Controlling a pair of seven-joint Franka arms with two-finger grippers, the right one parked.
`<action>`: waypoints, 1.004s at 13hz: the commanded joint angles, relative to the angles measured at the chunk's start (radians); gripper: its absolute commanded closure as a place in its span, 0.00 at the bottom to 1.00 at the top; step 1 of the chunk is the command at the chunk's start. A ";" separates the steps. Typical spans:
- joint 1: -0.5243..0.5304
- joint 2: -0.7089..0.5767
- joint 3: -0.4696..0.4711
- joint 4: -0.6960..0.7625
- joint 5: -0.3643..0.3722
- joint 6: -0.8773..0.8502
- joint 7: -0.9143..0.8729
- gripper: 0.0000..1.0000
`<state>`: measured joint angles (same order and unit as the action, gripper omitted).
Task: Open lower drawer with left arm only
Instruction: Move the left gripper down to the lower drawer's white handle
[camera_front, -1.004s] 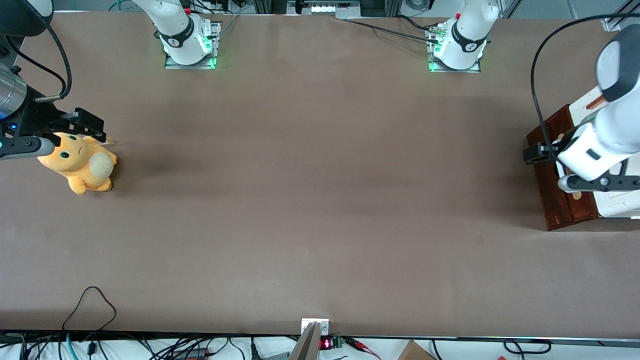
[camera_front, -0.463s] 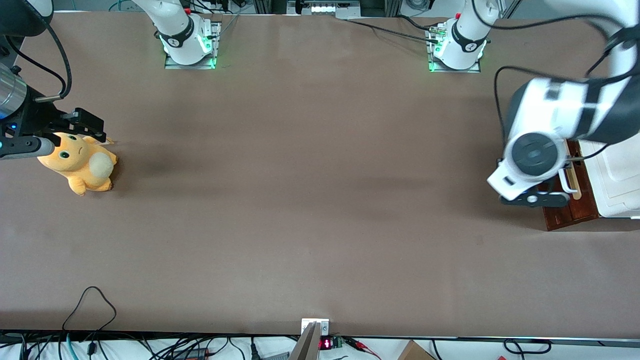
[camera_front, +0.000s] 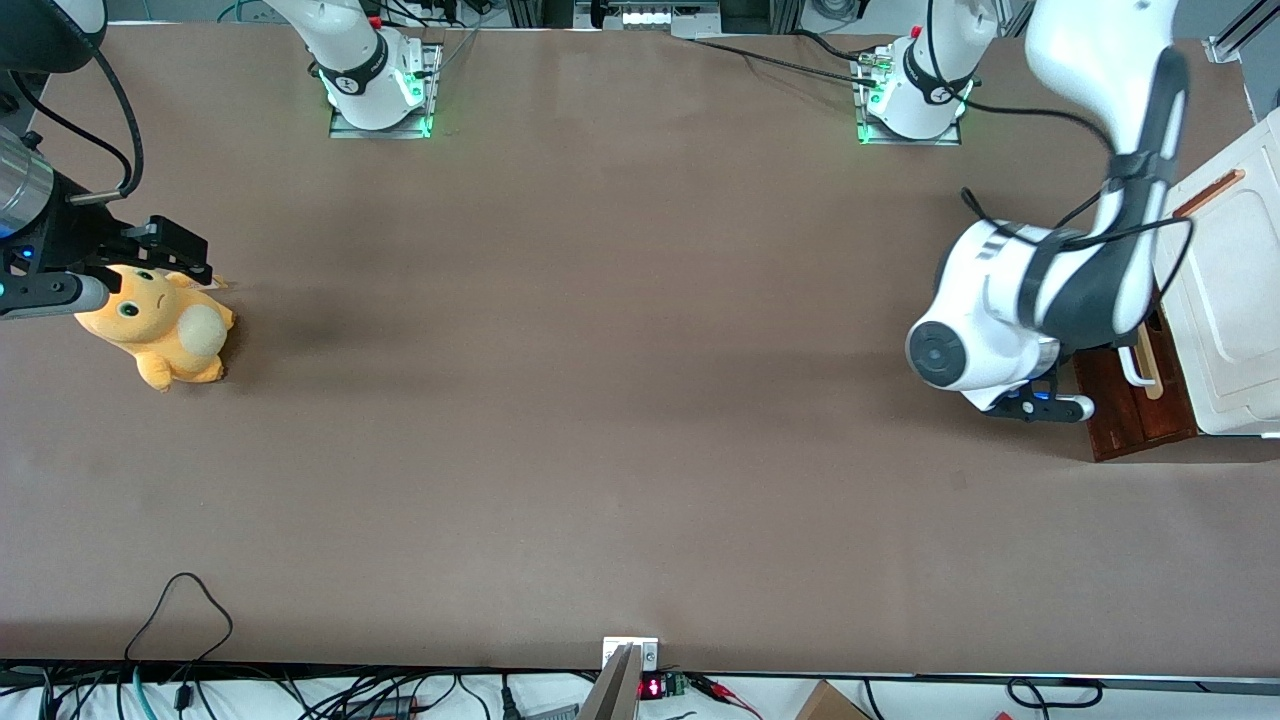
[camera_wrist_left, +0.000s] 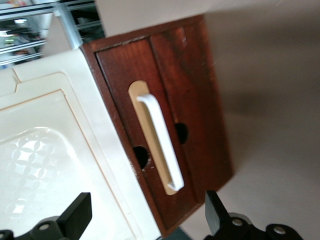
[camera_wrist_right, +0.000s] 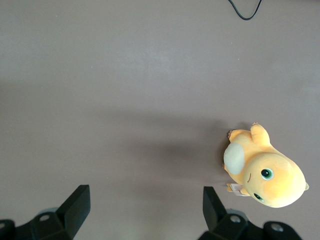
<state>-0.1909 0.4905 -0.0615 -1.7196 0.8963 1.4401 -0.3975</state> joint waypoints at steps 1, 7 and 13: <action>-0.042 0.057 0.002 -0.049 0.148 -0.073 -0.087 0.00; -0.039 0.135 0.002 -0.074 0.223 -0.083 -0.185 0.00; -0.018 0.172 0.003 -0.090 0.311 -0.086 -0.196 0.00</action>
<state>-0.2124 0.6606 -0.0535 -1.8062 1.1737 1.3671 -0.5813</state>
